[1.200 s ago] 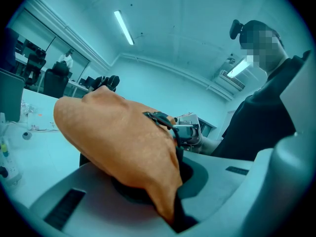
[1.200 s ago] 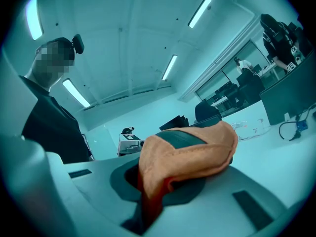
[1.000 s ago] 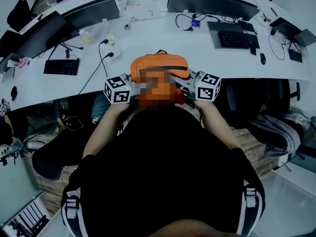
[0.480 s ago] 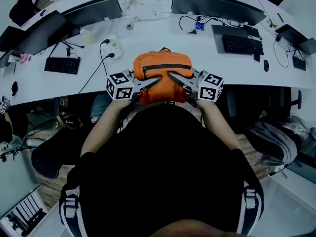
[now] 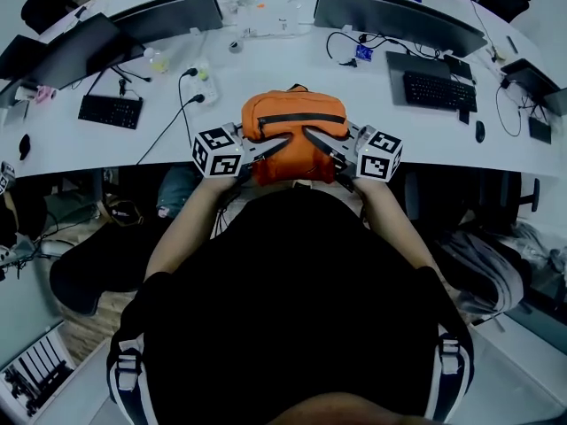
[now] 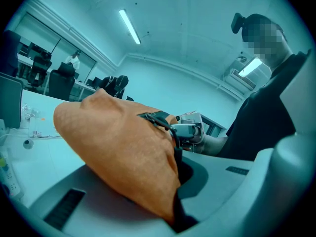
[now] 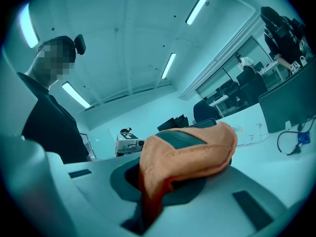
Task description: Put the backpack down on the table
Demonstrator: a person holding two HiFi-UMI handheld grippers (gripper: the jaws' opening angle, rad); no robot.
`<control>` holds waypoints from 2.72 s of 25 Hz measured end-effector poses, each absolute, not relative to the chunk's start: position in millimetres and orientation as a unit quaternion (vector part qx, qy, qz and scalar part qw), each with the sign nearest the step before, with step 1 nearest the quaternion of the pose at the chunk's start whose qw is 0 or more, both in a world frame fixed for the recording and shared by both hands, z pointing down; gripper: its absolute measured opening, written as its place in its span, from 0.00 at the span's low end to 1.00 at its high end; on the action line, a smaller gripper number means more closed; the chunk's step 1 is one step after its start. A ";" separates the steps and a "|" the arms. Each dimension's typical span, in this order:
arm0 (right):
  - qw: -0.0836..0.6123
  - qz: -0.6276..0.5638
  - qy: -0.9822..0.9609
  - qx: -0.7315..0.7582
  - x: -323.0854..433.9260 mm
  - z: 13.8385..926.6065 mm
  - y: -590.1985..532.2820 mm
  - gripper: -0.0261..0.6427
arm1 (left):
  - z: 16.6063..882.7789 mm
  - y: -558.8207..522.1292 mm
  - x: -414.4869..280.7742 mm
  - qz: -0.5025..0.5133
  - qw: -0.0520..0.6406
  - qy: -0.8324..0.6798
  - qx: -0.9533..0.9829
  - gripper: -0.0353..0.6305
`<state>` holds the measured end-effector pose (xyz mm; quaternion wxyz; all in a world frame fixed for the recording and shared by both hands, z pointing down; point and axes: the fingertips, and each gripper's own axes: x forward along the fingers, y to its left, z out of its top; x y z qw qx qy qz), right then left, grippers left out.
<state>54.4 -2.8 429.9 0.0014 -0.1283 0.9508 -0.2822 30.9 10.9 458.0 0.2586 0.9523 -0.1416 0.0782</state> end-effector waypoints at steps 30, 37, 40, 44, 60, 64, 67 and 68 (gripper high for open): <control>-0.010 -0.303 0.949 -0.088 78.1 448.1 -86.0 0.11 | 477.4 -71.3 55.7 0.086 0.269 -0.183 0.942 0.13; -0.015 -0.308 0.948 -0.076 83.5 453.3 -100.8 0.11 | 483.3 -86.3 62.1 0.091 0.272 -0.189 0.939 0.13; -0.015 -0.307 0.949 -0.074 87.4 457.4 -104.3 0.11 | 487.2 -89.7 66.1 0.093 0.274 -0.192 0.938 0.13; -0.015 -0.309 0.948 -0.071 91.7 460.1 -111.9 0.11 | 490.9 -97.2 70.8 0.095 0.278 -0.195 0.936 0.13; -0.009 -0.322 0.945 -0.063 114.8 469.5 -131.4 0.11 | 498.4 -115.8 93.7 0.115 0.276 -0.204 0.932 0.13; -0.008 -0.321 0.945 -0.058 113.7 470.4 -131.6 0.11 | 499.6 -115.7 93.1 0.117 0.279 -0.205 0.931 0.13; -0.008 -0.324 0.944 -0.060 114.0 471.4 -132.3 0.11 | 500.2 -116.4 93.1 0.118 0.280 -0.207 0.930 0.13; -0.008 -0.325 0.944 -0.060 114.4 471.1 -132.4 0.11 | 500.4 -116.7 93.6 0.118 0.279 -0.207 0.930 0.13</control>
